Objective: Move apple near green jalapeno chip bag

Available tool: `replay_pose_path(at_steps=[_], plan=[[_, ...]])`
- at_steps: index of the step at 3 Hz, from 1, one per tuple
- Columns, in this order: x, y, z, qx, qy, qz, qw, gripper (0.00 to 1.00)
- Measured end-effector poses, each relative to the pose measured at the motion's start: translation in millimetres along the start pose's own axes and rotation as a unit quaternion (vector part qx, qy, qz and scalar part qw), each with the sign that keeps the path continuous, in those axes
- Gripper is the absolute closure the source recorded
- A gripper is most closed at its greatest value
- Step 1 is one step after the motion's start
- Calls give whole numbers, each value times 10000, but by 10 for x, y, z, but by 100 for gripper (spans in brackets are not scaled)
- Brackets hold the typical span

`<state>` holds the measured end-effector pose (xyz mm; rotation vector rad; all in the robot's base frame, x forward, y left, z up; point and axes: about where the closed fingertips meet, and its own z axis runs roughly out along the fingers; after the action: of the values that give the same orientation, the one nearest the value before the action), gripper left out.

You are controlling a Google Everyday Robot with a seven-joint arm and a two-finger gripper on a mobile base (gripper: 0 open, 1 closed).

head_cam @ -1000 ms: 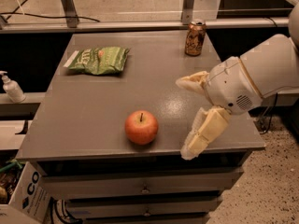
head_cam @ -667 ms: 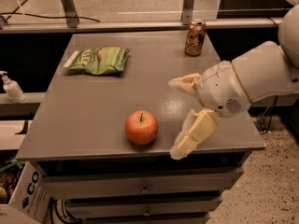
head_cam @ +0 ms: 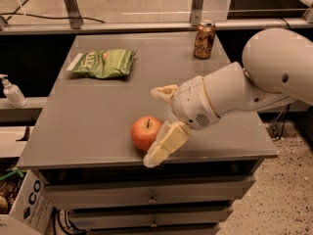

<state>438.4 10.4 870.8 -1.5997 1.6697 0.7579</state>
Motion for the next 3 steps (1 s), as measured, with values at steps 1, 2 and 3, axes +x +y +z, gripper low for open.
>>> replay_pose_path(at_steps=[1,2,3], plan=[[89,0,250,-10,-62,95,9999,0],[225,60,388,-18,-114,210,9997,18],[298,77,412,10,-146,262,9996,41]])
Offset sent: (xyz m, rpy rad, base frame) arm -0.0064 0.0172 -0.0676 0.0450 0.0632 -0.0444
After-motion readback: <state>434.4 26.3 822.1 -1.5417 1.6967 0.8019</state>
